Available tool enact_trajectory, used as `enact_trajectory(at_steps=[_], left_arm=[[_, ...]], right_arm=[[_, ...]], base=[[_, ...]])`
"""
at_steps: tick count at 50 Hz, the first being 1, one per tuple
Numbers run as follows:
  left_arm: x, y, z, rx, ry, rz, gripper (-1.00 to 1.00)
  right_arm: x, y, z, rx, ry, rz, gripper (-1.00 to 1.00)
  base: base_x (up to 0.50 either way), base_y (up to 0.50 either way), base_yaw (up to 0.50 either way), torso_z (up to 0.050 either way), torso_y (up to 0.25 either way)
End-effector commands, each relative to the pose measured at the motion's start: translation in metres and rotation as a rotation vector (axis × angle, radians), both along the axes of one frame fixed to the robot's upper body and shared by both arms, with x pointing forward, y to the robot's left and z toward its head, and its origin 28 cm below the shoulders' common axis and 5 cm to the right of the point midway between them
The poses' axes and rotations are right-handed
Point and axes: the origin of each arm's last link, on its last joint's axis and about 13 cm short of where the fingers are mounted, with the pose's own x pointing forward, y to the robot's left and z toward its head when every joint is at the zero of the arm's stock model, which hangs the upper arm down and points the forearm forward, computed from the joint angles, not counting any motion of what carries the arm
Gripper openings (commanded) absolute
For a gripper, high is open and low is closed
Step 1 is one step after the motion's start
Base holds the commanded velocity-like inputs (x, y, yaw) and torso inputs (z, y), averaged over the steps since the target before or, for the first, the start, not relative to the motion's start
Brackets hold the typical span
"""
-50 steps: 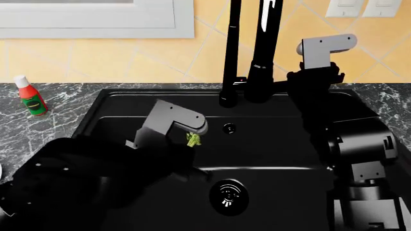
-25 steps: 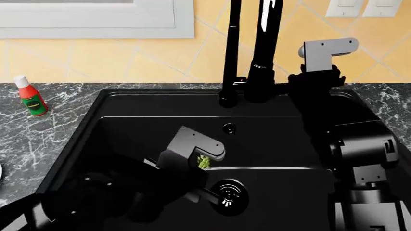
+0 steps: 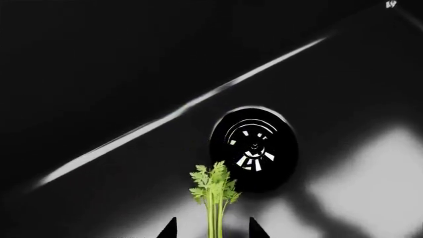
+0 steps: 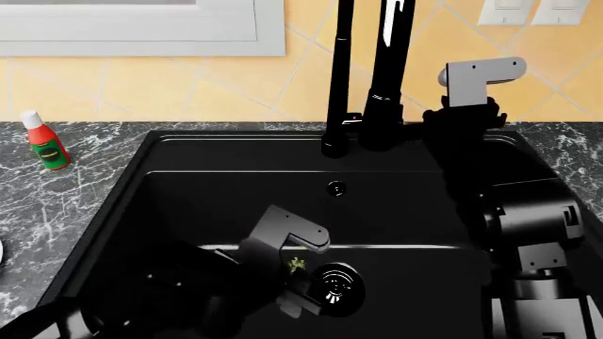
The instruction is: Pick the celery from the counter and place it in the sink. Then turn on the sink faucet.
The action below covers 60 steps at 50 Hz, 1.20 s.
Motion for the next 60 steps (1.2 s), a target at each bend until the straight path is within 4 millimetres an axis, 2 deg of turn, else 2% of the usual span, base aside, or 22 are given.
enact_trajectory(at_steps=[1, 10, 18, 25, 33, 35, 39, 44, 47, 53, 60], left_arm=[[0.002, 0.001, 0.004, -0.009, 0.001, 0.012, 1.0], [0.003, 0.004, 0.01, -0.019, -0.02, 0.02, 1.0], [0.004, 0.008, 0.036, -0.066, -0.102, 0.023, 1.0], [0.008, 0.014, 0.049, -0.093, -0.132, 0.051, 1.0], [0.009, 0.025, 0.068, -0.122, -0.247, 0.084, 1.0], [0.007, 0.026, 0.076, -0.144, -0.335, 0.076, 1.0], [0.007, 0.029, 0.09, -0.219, -0.389, 0.1, 1.0], [0.015, 0.033, 0.103, -0.274, -0.433, 0.19, 1.0], [0.018, 0.035, 0.11, -0.304, -0.537, 0.237, 1.0], [0.019, 0.037, 0.117, -0.366, -0.609, 0.243, 1.0], [0.024, 0.041, 0.119, -0.414, -0.721, 0.278, 1.0]], right_arm=[[-0.001, 0.0, 0.001, 0.002, -0.005, 0.001, 1.0], [-0.001, 0.0, 0.001, 0.003, -0.005, -0.002, 1.0], [-0.001, -0.001, 0.003, 0.002, -0.008, -0.003, 1.0], [-0.001, -0.001, 0.005, 0.001, -0.012, -0.002, 1.0], [-0.002, 0.0, 0.004, -0.008, -0.009, 0.009, 1.0], [-0.002, 0.001, 0.007, -0.017, -0.011, 0.017, 1.0], [-0.003, 0.001, 0.009, -0.007, -0.015, 0.019, 1.0], [-0.004, 0.001, 0.007, -0.001, -0.017, 0.019, 1.0], [-0.004, 0.002, 0.007, 0.002, -0.017, 0.02, 1.0], [-0.002, 0.002, 0.012, -0.002, -0.035, 0.012, 1.0], [0.009, 0.004, 0.015, 0.008, -0.046, 0.008, 1.0]], base=[[0.0, 0.0, 0.0, 0.0, 0.0], [0.0, 0.0, 0.0, 0.0, 0.0], [0.0, 0.0, 0.0, 0.0, 0.0], [0.0, 0.0, 0.0, 0.0, 0.0], [0.0, 0.0, 0.0, 0.0, 0.0], [0.0, 0.0, 0.0, 0.0, 0.0], [0.0, 0.0, 0.0, 0.0, 0.0], [0.0, 0.0, 0.0, 0.0, 0.0], [0.0, 0.0, 0.0, 0.0, 0.0], [0.0, 0.0, 0.0, 0.0, 0.0], [0.0, 0.0, 0.0, 0.0, 0.0]])
